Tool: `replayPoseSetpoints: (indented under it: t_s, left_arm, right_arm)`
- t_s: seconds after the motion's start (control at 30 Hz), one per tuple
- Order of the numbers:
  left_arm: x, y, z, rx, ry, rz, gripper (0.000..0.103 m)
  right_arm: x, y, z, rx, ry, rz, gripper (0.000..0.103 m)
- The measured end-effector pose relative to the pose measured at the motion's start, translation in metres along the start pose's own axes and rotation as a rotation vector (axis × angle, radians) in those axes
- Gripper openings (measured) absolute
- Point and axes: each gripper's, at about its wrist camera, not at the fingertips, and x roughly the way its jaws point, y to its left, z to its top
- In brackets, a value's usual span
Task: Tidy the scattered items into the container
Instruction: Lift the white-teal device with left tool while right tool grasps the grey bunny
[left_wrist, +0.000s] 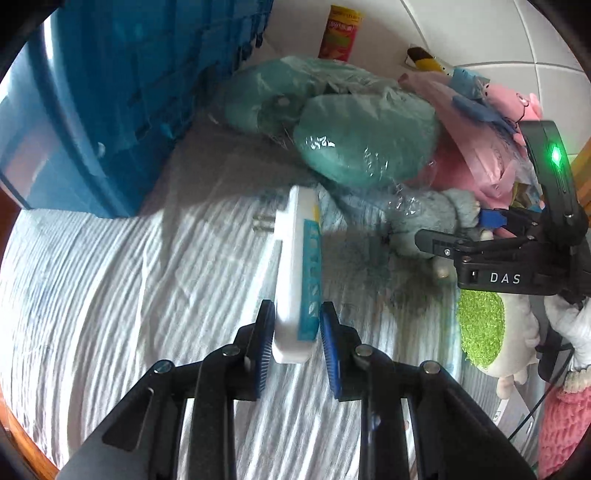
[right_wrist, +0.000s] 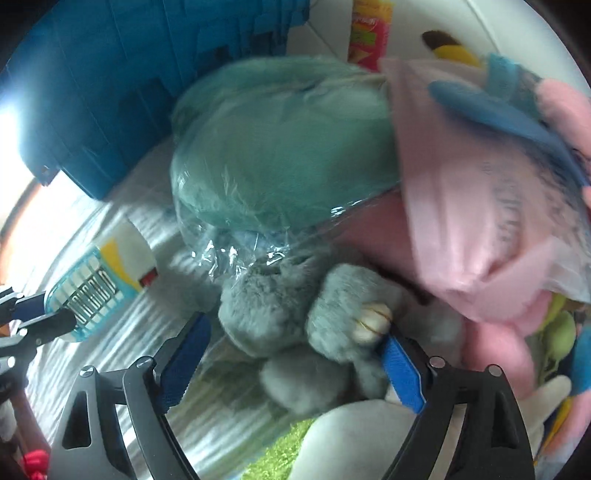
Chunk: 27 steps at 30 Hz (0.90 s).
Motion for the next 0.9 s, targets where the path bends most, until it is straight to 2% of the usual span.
replayPoseSetpoints:
  t_s: [0.2,0.3,0.4,0.47,0.7,0.9]
  left_arm:
    - [0.021,-0.006,0.011,0.029,-0.003,0.017,0.025]
    - [0.033,-0.007,0.017,0.035,0.033,0.035,0.027]
    - [0.048,-0.005,0.020,0.031,0.072,0.051,0.027]
    - [0.058,-0.005,0.023,0.030,0.082,0.060,0.027]
    - [0.066,-0.007,0.036,0.006,0.038,0.049,0.025]
    - [0.028,-0.015,0.028,0.033,0.009,0.049,0.025]
  right_arm:
    - [0.024,0.001,0.007,0.001,0.069,-0.111,0.095]
    - [0.033,0.000,0.010,0.005,0.097,-0.155,0.095]
    - [0.034,-0.006,0.011,0.017,0.105,-0.159,0.083]
    - [0.034,-0.011,0.011,0.028,0.110,-0.151,0.080]
    - [0.030,-0.025,0.010,0.079,0.095,-0.104,0.076]
    - [0.006,-0.034,0.001,0.123,0.056,-0.023,0.064]
